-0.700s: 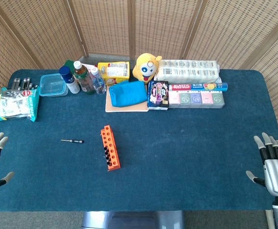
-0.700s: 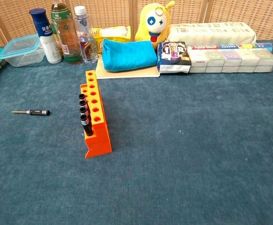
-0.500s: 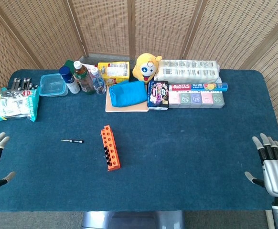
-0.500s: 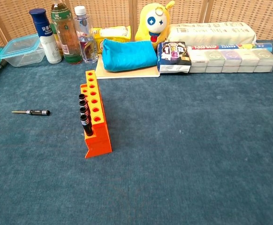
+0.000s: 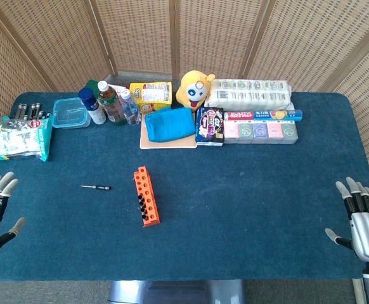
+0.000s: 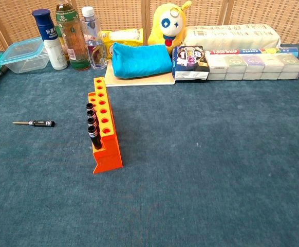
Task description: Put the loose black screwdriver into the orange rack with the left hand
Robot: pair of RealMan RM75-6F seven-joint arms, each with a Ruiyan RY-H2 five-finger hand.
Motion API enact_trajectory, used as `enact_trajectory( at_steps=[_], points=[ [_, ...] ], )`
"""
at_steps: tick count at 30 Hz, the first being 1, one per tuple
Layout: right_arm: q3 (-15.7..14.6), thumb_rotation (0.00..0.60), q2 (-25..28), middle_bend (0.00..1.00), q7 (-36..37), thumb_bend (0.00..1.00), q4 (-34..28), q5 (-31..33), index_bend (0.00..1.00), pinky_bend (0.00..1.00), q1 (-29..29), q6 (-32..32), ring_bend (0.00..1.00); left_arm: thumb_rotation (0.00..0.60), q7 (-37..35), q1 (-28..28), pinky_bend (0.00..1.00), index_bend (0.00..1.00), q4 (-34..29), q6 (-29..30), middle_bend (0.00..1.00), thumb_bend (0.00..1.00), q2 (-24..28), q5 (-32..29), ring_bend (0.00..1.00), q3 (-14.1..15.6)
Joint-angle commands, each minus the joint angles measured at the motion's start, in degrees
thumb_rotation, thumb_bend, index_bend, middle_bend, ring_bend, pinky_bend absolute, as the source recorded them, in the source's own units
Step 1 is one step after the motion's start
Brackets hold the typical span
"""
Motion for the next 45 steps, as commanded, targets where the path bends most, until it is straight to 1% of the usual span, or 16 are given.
enact_trajectory(
  at_steps=[1, 2, 3, 4, 6, 7, 8, 12, 15, 20, 22, 24, 29, 36, 42, 45],
  points=[
    [0.02, 0.6, 0.06, 0.0, 0.1, 0.0, -0.08, 0.01, 0.06, 0.0, -0.02, 0.06, 0.0, 0.6, -0.31, -0.26, 0.28, 0.0, 1.04, 1.47, 0.22, 0.21, -1.19, -0.21, 0.38, -1.06],
    [0.03, 0.6, 0.08, 0.0, 0.1, 0.0, -0.09, 0.04, 0.06, 0.0, -0.02, 0.06, 0.0, 0.6, -0.74, -0.29, 0.4, 0.0, 1.23, 1.77, 0.35, 0.21, -1.41, -0.31, 0.53, -1.26],
    [0.05, 0.6, 0.09, 0.0, 0.14, 0.0, -0.12, 0.1, 0.06, 0.0, -0.05, 0.08, 0.0, 0.6, -1.44, -0.39, 0.62, 0.0, 1.58, 2.34, 0.55, 0.21, -1.83, -0.53, 0.74, -1.74],
    [0.08, 0.6, 0.1, 0.0, 0.22, 0.0, -0.16, 0.15, 0.06, 0.0, -0.06, 0.11, 0.0, 0.6, -2.1, -0.54, 0.82, 0.0, 1.85, 2.58, 0.72, 0.22, -2.2, -0.73, 0.9, -2.06],
    [0.16, 0.6, 0.17, 0.0, 0.41, 0.0, -0.22, 0.22, 0.06, 0.0, -0.09, 0.19, 0.0, 0.6, -3.74, -1.11, 0.99, 0.0, 2.61, 2.52, 0.91, 0.24, -3.17, -1.14, 0.99, -2.59],
    [0.2, 0.6, 0.25, 0.0, 0.59, 0.0, -0.27, 0.25, 0.06, 0.0, -0.13, 0.29, 0.0, 0.6, -4.21, -1.91, 1.0, 0.0, 3.27, 2.1, 0.97, 0.25, -4.18, -1.21, 1.0, -3.11],
    [0.18, 0.6, 0.36, 0.0, 0.82, 0.0, -0.36, 0.18, 0.06, 0.0, -0.18, 0.36, 0.0, 0.6, -4.17, -2.64, 1.0, 0.0, 3.9, 1.46, 0.99, 0.25, -5.15, -1.5, 1.0, -3.56],
    [0.16, 0.6, 0.64, 0.0, 1.39, 0.0, -0.67, -0.1, 0.05, 0.0, -0.28, 0.65, 0.0, 0.6, -3.06, -4.15, 1.0, 0.0, 3.06, -1.35, 1.0, 0.28, -5.41, -2.53, 1.0, -3.89],
    [0.09, 0.6, 0.82, 0.0, 1.86, 0.0, -0.84, -0.27, 0.05, 0.0, -0.26, 0.57, 0.0, 0.6, 0.26, -5.91, 1.0, 0.02, -0.38, -6.28, 1.0, 0.28, -3.85, -4.51, 1.0, -4.03],
    [-0.27, 0.6, 1.33, 0.0, 3.52, 0.0, -0.73, -0.06, 0.05, 0.0, 0.0, -0.66, 0.0, 0.6, 7.71, -9.85, 1.0, 0.16, -7.68, -17.39, 1.0, 0.29, -1.45, -10.64, 1.0, -4.65],
    [-0.21, 0.6, 1.6, 0.0, 4.27, 0.0, -0.75, -0.18, 0.05, 0.0, 0.01, -0.57, 0.0, 0.6, 9.12, -10.75, 1.0, 0.26, -9.38, -19.69, 1.0, 0.32, -1.66, -12.57, 1.0, -4.89],
    [-0.2, 0.6, 1.83, 0.0, 4.88, 0.0, -0.77, -0.27, 0.05, 0.0, -0.07, -0.41, 0.0, 0.6, 9.75, -11.68, 1.0, 0.3, -10.18, -21.69, 1.0, 0.35, -2.63, -14.68, 1.0, -5.29],
    [-0.46, 0.6, 2.45, 0.0, 6.25, 0.0, -0.95, -0.43, 0.05, 0.0, -0.17, -0.59, 0.0, 0.6, 11.99, -13.45, 1.0, 0.36, -9.02, -25.22, 1.0, 0.38, -5.84, -18.74, 1.0, -5.76],
    [-0.65, 0.6, 3.28, 0.0, 8.24, 0.0, -1.23, -0.7, 0.05, 0.0, -0.15, -0.88, 0.0, 0.6, 18.07, -15.39, 1.0, 0.36, -5.29, -27.78, 1.0, 0.4, -12.59, -25.98, 1.0, -7.13],
    [-0.93, 0.6, 3.93, 0.0, 9.82, 0.0, -1.43, -1.03, 0.05, 0.0, -0.12, -1.18, 0.0, 0.6, 24.26, -17.2, 1.0, 0.44, -3.03, -29.42, 1.0, 0.35, -17.44, -31.84, 1.0, -7.81],
    [-0.99, 0.6, 4.25, 0.0, 10.6, 0.0, -1.45, -1.16, 0.05, 0.0, -0.19, -1.08, 0.0, 0.6, 26.87, -17.87, 1.0, 0.45, -1.95, -29.12, 1.0, 0.35, -19.77, -34.15, 1.0, -8.36]
  ],
)
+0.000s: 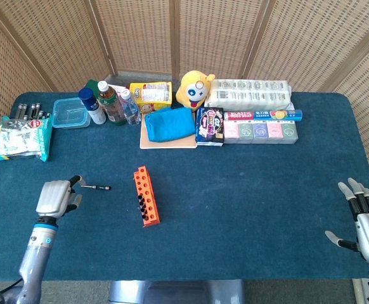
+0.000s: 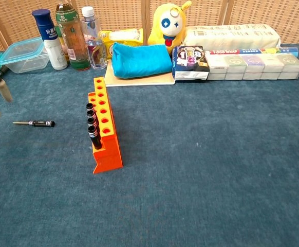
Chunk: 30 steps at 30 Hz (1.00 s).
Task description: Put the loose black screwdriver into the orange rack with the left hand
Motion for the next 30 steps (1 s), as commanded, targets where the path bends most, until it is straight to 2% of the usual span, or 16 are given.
enact_trajectory(
  at_steps=[1, 13, 30],
  points=[
    [-0.04, 0.6, 0.3, 0.0, 0.64, 0.0, -0.03, -0.11, 0.05, 0.0, -0.05, 0.08, 0.0, 0.6, 3.1, -1.12, 1.0, 0.45, 1.51, -0.03, 1.0, 0.35, -2.79, -2.82, 1.0, -0.77],
    [-0.09, 0.6, 1.13, 0.0, 2.96, 0.0, 0.02, -0.33, 0.05, 0.0, -0.12, 0.21, 0.0, 0.6, 11.11, -3.67, 1.0, 0.45, 2.89, 1.17, 1.0, 0.26, -7.23, -8.39, 1.0, -1.77],
    [-0.31, 0.6, 1.68, 0.0, 4.55, 0.0, 0.16, -0.91, 0.05, 0.0, -0.18, 0.44, 0.0, 0.6, 13.48, -6.22, 1.0, 0.45, 8.91, 2.4, 1.0, 0.3, -14.41, -11.91, 1.0, -3.32]
  ],
)
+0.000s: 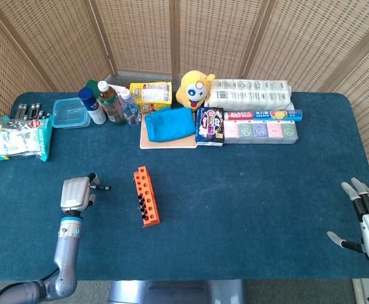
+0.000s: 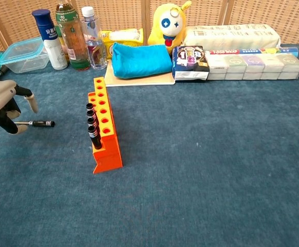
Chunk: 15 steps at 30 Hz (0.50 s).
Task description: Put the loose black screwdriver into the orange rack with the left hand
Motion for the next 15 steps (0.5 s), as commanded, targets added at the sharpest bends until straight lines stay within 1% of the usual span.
enact_trajectory(
  at_steps=[1, 11, 15],
  points=[
    [-0.03, 0.6, 0.02, 0.0, 0.08, 0.0, 0.01, -0.02, 0.05, 0.0, 0.0, -0.02, 0.0, 0.6, 0.32, -0.38, 1.0, 0.45, 0.42, -0.23, 1.0, 0.3, -0.56, -0.69, 1.0, -0.29],
    [-0.2, 0.6, -0.04, 0.0, -0.18, 0.0, -0.11, -0.22, 0.05, 0.0, 0.08, -0.16, 0.0, 0.6, 1.21, -2.27, 1.0, 0.45, 2.44, -2.17, 1.0, 0.31, -2.68, -3.02, 1.0, -1.12],
    [-0.14, 0.6, -0.05, 0.0, -0.12, 0.0, 0.0, -0.03, 0.05, 0.0, 0.13, -0.26, 0.0, 0.6, 1.57, -2.87, 1.0, 0.45, 2.02, -2.42, 1.0, 0.32, -2.87, -3.85, 1.0, -1.68]
  ],
)
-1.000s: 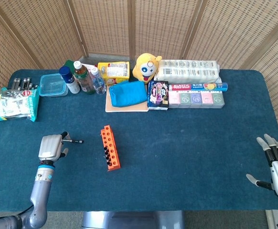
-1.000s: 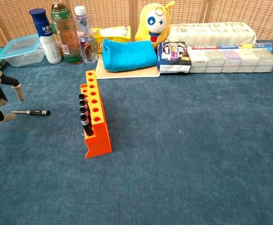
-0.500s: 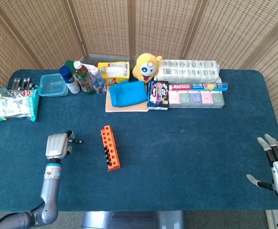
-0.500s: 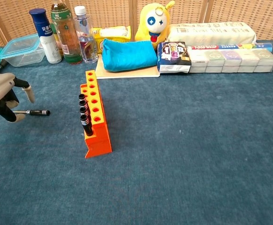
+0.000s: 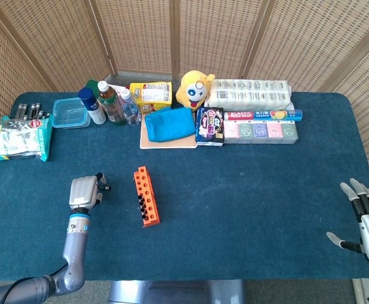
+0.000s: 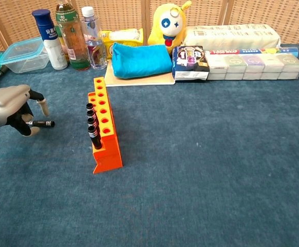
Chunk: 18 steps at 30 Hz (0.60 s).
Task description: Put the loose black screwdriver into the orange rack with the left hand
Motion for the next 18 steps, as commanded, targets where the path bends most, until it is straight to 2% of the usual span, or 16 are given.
enact_trajectory(
  at_steps=[1, 18],
  points=[
    [0.01, 0.6, -0.01, 0.0, 0.02, 0.0, 0.04, 0.03, 0.05, 0.0, 0.03, -0.05, 0.0, 0.6, 0.52, -0.38, 1.0, 0.45, -0.47, -0.04, 1.0, 0.32, 0.06, -0.52, 1.0, -0.33],
    [-0.07, 0.6, -0.05, 0.0, -0.05, 0.0, 0.06, 0.15, 0.05, 0.0, 0.14, -0.31, 0.0, 0.6, 4.66, -2.32, 1.0, 0.46, -1.42, -0.56, 1.0, 0.34, -0.04, -5.31, 1.0, -0.68]
  ],
)
